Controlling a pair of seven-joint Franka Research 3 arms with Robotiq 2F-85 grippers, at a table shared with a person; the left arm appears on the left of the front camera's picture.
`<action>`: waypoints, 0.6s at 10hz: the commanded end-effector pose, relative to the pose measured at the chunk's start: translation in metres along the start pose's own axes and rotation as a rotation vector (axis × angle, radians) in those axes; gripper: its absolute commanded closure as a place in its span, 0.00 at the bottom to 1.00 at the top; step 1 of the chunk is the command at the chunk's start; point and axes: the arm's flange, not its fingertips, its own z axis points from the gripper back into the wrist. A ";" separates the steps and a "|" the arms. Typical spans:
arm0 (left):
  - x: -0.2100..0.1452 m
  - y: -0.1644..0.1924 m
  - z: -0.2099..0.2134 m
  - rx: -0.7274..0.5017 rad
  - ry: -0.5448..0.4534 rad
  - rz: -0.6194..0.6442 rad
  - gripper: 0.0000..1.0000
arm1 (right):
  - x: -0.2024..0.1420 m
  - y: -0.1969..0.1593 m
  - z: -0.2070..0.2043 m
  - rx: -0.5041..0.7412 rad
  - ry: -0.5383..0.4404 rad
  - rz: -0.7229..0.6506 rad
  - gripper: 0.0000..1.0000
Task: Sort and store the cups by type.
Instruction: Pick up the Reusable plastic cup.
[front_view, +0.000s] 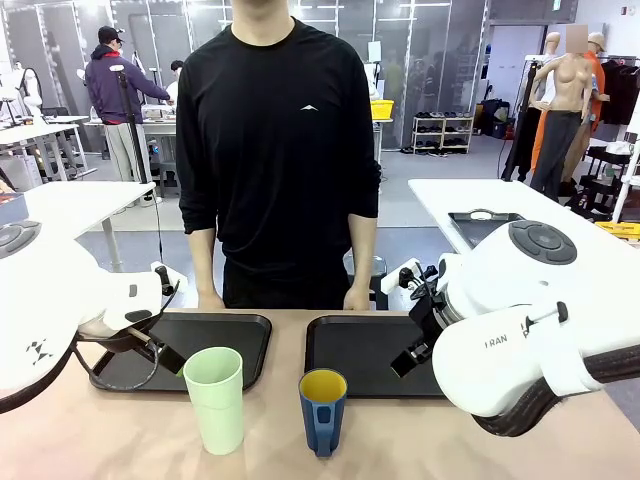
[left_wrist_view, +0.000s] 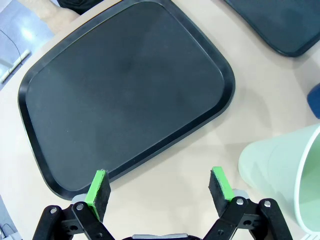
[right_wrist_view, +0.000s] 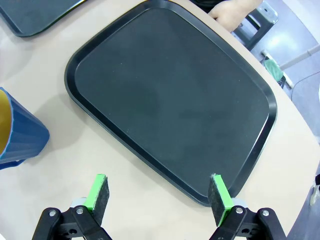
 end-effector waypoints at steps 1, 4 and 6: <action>0.000 0.000 0.000 0.000 0.000 0.001 0.00 | 0.000 0.000 0.000 0.001 0.000 -0.003 0.00; 0.000 0.000 0.000 0.000 0.000 0.001 0.00 | 0.000 0.000 0.000 0.001 0.000 -0.003 0.00; 0.000 0.000 0.000 0.000 0.000 0.001 0.00 | 0.000 0.000 0.000 0.001 0.000 -0.003 0.00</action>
